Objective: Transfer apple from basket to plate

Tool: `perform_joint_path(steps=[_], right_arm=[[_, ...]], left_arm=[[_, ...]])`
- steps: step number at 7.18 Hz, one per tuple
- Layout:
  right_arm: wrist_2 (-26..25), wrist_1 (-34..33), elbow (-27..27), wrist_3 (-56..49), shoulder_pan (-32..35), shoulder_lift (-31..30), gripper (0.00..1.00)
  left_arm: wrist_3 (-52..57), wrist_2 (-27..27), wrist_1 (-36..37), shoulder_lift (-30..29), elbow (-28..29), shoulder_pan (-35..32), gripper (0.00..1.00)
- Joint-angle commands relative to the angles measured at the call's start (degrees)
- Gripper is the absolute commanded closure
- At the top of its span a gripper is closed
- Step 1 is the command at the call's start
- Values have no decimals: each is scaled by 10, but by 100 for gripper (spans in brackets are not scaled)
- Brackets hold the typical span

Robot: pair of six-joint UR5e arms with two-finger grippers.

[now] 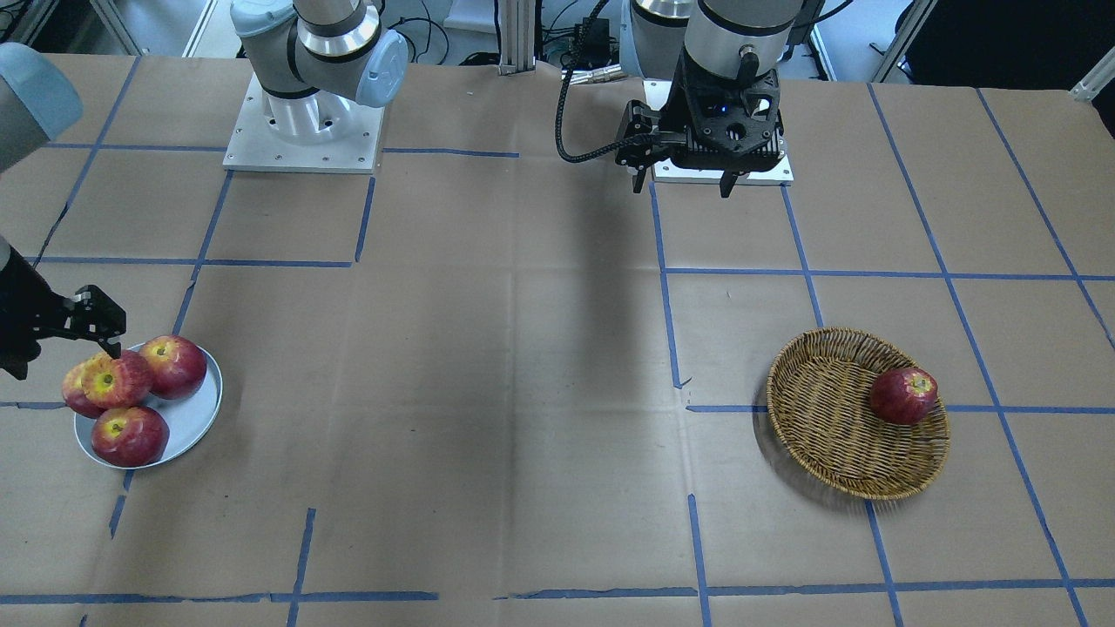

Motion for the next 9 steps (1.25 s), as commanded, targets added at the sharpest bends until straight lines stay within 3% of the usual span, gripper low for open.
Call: perform_joint_path(steps=[1, 4, 6, 9], right_arm=[[-1, 103, -38, 92, 53, -54, 0], [-6, 244, -97, 326, 198, -87, 0], [1, 291, -93, 355, 223, -131, 0], [3, 295, -86, 355, 223, -139, 0]], left_arm=[[0, 0, 0, 0, 0, 0, 1], [0, 0, 0, 0, 1, 0, 1], [1, 1, -2, 1, -2, 0, 1], [0, 2, 0, 1, -5, 0, 1]])
